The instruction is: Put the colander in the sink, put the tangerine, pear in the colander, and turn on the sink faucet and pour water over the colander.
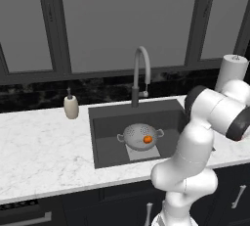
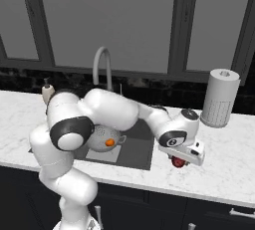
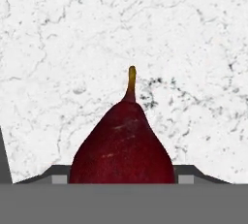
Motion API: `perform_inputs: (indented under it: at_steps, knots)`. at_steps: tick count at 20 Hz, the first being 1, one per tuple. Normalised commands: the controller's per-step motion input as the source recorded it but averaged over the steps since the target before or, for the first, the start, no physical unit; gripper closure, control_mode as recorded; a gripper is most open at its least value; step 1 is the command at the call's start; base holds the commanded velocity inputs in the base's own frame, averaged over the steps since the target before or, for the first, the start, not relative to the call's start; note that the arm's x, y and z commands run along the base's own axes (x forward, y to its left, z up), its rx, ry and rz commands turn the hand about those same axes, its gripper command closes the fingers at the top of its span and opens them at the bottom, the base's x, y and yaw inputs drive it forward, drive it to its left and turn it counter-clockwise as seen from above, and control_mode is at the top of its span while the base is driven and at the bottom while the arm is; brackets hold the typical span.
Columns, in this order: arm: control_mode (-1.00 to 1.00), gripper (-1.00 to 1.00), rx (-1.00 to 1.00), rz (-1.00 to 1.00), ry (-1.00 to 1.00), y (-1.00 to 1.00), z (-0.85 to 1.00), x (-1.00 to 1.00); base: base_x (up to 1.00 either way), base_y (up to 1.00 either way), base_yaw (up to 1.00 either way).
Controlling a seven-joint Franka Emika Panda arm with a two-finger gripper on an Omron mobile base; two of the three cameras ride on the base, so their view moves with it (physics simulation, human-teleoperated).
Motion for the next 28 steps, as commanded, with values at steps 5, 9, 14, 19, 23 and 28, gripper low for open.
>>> perform_inputs:
  at_steps: [5, 9, 14, 19, 23, 28]
  knots:
    - [-1.00, 1.00, 0.01, 0.00, 0.02, 0.95, 0.09, 0.00, 0.00, 0.00, 0.00]
    - [-1.00, 1.00, 0.10, 0.00, 0.00, 0.81, 0.00, 0.00, 0.00, 0.00, 0.00]
    - [-1.00, 1.00, 0.16, 0.01, 0.00, 0.77, 0.01, 0.00, 0.00, 0.00, 0.00]
    - [-1.00, 1.00, 0.18, 0.05, 0.00, 0.66, 0.00, 0.03, 0.00, 0.00, 0.00]
    - [-1.00, 1.00, 0.21, 0.04, -0.02, 0.51, 0.00, 0.25, 0.00, 0.00, 0.00]
    - [-1.00, 1.00, 0.21, 0.05, -0.07, 0.29, 0.00, 0.45, 0.00, 0.00, 0.00]
